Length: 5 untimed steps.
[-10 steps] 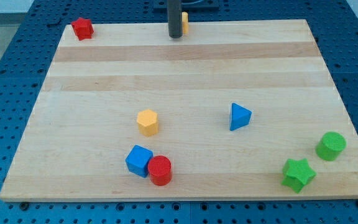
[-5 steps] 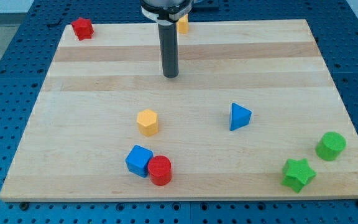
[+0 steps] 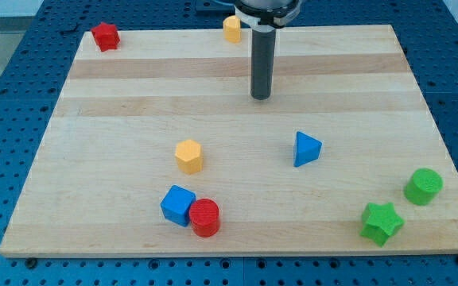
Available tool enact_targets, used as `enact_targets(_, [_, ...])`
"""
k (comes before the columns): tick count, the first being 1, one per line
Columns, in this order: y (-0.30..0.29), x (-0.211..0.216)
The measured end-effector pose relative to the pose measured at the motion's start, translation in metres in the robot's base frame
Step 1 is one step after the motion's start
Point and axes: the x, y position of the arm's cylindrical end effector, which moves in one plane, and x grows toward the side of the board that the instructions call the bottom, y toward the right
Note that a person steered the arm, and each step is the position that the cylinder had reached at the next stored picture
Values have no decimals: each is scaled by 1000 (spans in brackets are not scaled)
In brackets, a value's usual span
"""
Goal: Point your arm close to the blue triangle
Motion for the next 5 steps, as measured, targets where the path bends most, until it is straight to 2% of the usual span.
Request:
enact_targets(1, [33, 0])
enact_targets(3, [231, 0])
enact_targets(4, [308, 0])
enact_targets(5, [311, 9])
